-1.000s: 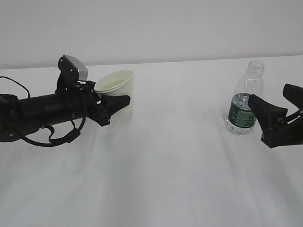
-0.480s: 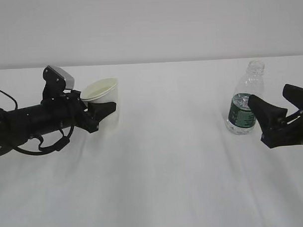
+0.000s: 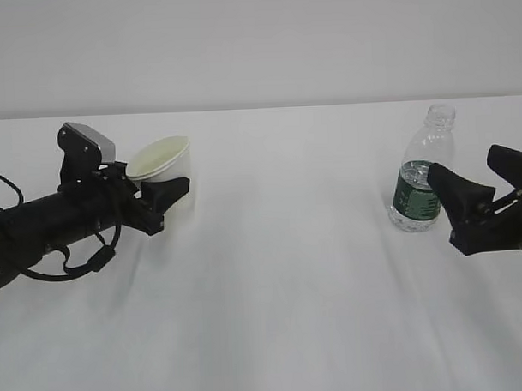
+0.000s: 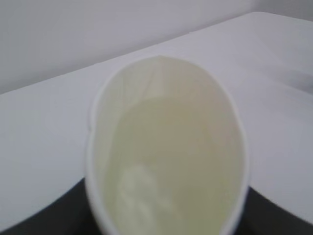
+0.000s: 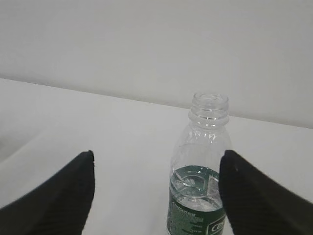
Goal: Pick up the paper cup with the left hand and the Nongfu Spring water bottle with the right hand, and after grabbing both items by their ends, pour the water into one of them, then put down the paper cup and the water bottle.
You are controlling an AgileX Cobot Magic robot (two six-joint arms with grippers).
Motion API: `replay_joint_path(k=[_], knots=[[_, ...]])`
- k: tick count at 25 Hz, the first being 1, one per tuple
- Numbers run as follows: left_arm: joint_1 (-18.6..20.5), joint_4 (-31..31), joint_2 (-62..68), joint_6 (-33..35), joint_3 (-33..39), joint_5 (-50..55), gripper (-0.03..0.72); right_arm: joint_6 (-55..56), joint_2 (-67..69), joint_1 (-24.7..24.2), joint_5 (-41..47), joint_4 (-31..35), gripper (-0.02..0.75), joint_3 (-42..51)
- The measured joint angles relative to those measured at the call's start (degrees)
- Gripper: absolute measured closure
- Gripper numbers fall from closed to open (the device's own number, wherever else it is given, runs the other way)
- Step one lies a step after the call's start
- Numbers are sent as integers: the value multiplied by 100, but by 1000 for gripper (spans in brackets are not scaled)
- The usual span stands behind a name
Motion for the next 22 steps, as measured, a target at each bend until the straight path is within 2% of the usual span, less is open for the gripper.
replay_joint_path(k=[6,12,18,22], knots=[[0,-742,0,467,364,-164,307,56,0,0,0,0,148,0],[0,-910,0,515,411,-164,307,94,0,0,0,0,148,0],[0,-1486,0,717,667,-191,307,116,0,0,0,0,148,0],[0,-1620,0,810,690,-191,307,128,0,0,0,-13,148,0]])
